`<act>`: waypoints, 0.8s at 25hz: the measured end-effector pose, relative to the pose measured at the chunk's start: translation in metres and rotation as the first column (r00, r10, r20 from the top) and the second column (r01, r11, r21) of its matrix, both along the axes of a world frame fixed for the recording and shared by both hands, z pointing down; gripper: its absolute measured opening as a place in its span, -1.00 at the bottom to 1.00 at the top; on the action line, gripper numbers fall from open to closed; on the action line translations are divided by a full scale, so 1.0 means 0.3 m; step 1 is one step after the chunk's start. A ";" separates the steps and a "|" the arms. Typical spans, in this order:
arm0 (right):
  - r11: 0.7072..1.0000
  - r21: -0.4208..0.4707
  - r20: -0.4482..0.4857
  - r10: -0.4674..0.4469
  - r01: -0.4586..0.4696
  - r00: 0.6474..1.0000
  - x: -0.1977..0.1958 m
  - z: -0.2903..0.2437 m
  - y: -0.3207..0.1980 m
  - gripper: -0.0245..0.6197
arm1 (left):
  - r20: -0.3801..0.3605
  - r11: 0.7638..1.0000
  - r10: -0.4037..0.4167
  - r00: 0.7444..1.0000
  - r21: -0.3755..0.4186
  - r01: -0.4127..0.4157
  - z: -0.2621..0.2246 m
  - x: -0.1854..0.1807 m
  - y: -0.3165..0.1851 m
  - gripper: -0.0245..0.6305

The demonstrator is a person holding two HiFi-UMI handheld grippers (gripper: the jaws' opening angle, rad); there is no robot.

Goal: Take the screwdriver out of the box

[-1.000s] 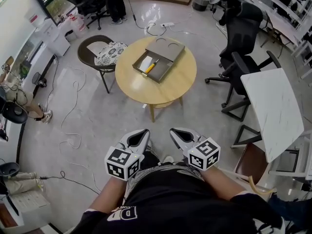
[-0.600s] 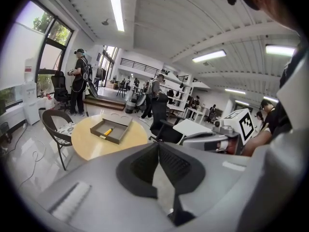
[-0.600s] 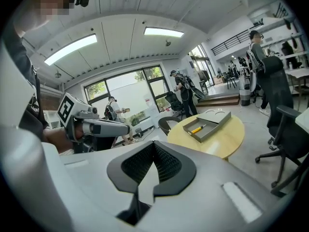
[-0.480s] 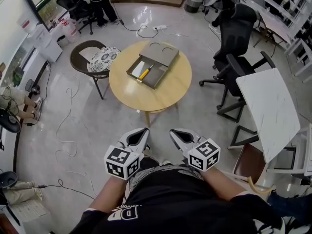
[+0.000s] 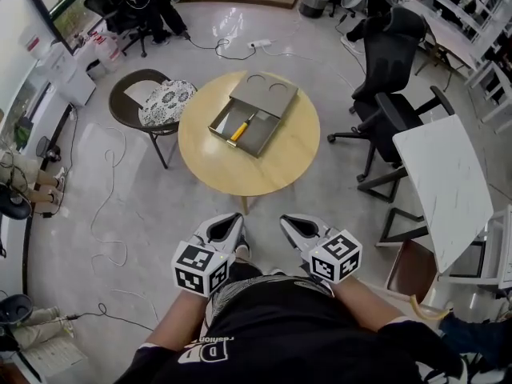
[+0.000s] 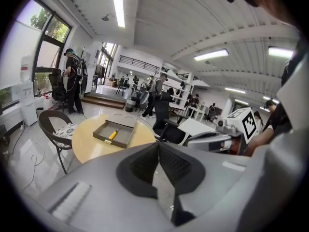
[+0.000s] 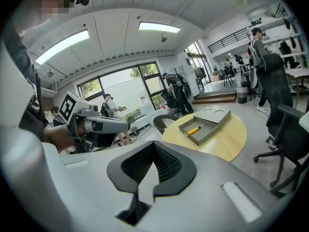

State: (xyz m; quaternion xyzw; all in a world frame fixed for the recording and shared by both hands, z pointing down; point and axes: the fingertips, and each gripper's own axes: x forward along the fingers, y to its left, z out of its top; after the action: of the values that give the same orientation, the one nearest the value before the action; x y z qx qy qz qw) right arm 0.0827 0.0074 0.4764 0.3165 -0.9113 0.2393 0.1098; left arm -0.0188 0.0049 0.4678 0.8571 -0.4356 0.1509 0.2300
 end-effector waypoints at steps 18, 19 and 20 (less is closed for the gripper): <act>0.998 -0.001 -0.057 0.063 -0.063 0.996 -0.238 -0.007 -0.450 -0.92 | 0.012 0.995 0.095 0.995 0.017 -0.095 -0.029 -0.227 -0.518 -0.74; 0.998 0.001 -0.061 0.070 -0.070 0.996 -0.249 -0.008 -0.471 -0.92 | 0.015 0.995 0.100 0.995 0.024 -0.101 -0.035 -0.242 -0.538 -0.74; 0.997 0.001 -0.064 0.078 -0.078 0.995 -0.261 -0.007 -0.492 -0.92 | 0.020 0.994 0.106 0.994 0.030 -0.107 -0.038 -0.258 -0.557 -0.74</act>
State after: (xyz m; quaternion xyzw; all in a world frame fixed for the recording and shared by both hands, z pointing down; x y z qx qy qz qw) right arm 0.0043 -0.1401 0.4743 0.3593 -0.8941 0.2338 0.1298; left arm -0.0961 -0.1623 0.4564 0.8811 -0.3936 0.1641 0.2043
